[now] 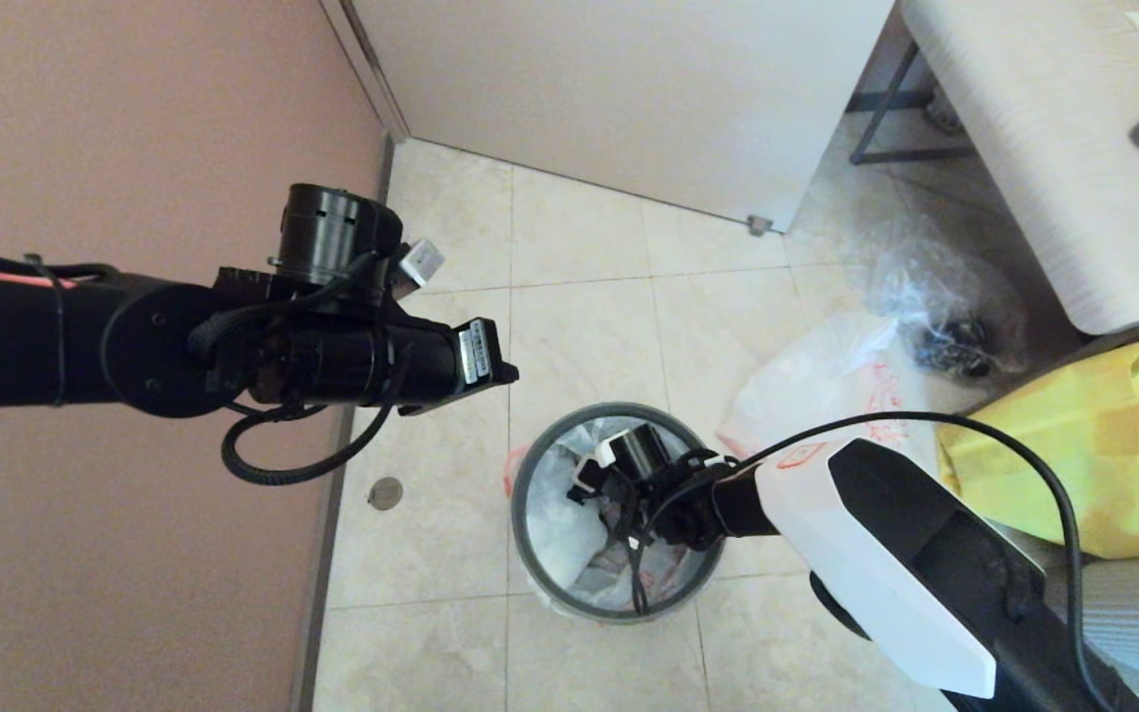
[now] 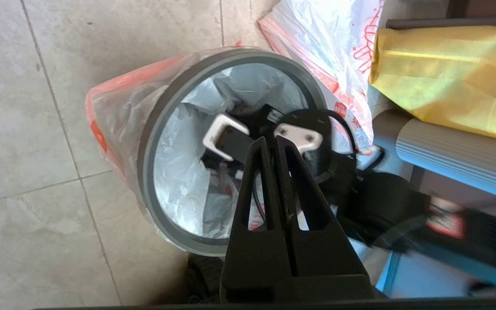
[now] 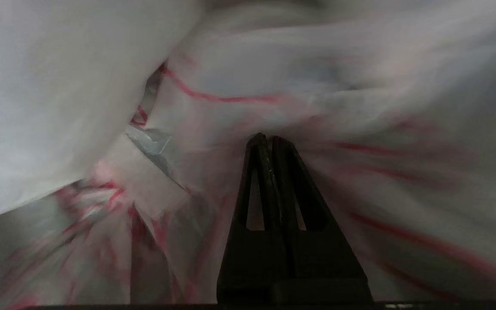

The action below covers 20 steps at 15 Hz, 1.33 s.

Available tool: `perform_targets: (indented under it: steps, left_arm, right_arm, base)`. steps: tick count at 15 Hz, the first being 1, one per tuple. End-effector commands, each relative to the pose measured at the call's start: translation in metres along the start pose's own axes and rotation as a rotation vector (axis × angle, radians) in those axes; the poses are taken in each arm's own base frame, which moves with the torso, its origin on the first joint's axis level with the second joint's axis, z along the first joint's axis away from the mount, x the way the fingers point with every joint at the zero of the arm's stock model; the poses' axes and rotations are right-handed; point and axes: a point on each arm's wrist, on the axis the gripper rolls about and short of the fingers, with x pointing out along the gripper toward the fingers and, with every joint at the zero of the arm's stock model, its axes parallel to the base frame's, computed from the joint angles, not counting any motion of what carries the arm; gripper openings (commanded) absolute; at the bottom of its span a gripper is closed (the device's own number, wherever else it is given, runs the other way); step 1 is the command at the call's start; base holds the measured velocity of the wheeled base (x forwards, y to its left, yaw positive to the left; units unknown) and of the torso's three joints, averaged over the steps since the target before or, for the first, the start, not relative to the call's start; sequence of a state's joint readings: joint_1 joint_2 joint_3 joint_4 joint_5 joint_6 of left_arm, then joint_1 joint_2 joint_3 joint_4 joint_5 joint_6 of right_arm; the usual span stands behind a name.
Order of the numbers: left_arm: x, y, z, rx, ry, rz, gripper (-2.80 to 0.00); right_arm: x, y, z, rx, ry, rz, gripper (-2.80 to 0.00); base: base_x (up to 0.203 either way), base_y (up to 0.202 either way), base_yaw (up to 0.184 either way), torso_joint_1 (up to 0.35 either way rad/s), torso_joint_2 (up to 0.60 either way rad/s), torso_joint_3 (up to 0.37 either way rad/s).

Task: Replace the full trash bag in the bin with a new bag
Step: Place the trash can ring on the trash can

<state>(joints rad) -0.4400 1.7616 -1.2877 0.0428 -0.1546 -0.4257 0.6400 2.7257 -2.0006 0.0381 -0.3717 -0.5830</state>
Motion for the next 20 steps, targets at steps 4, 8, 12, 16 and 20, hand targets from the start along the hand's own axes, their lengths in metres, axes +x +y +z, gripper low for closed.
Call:
perform_targets:
  steps: [4, 8, 12, 16, 20]
  left_arm:
    - [0.008, 0.004, -0.001, -0.006, 0.012, 0.009, -2.80]
    - [0.009, 0.003, -0.002, -0.004, 0.013, 0.005, -2.80]
    - [0.004, 0.001, 0.000, -0.001, -0.001, -0.001, -2.80]
    - [-0.001, -0.005, -0.003, 0.007, 0.007, -0.013, -2.80]
    - [-0.013, -0.013, -0.011, 0.018, 0.001, -0.010, -2.80]
  right_arm:
    - [0.036, 0.009, -0.035, -0.062, 0.082, 0.018, -2.80]
    - [0.041, -0.009, -0.045, -0.055, 0.099, -0.001, -2.80]
    - [0.020, -0.008, -0.020, -0.053, 0.037, -0.007, -2.80]
    - [-0.035, -0.015, 0.017, 0.074, -0.055, -0.003, -2.80]
    - [-0.109, -0.042, 0.019, 0.274, -0.054, 0.012, -2.80]
  base:
    - [0.000, 0.000, 0.000, 0.000, 0.00, 0.000]
    - [0.000, 0.000, 0.000, 0.000, 0.00, 0.000]
    - [0.000, 0.000, 0.000, 0.000, 0.00, 0.000]
    - [0.000, 0.000, 0.000, 0.000, 0.00, 0.000]
    - [0.000, 0.000, 0.000, 0.000, 0.00, 0.000]
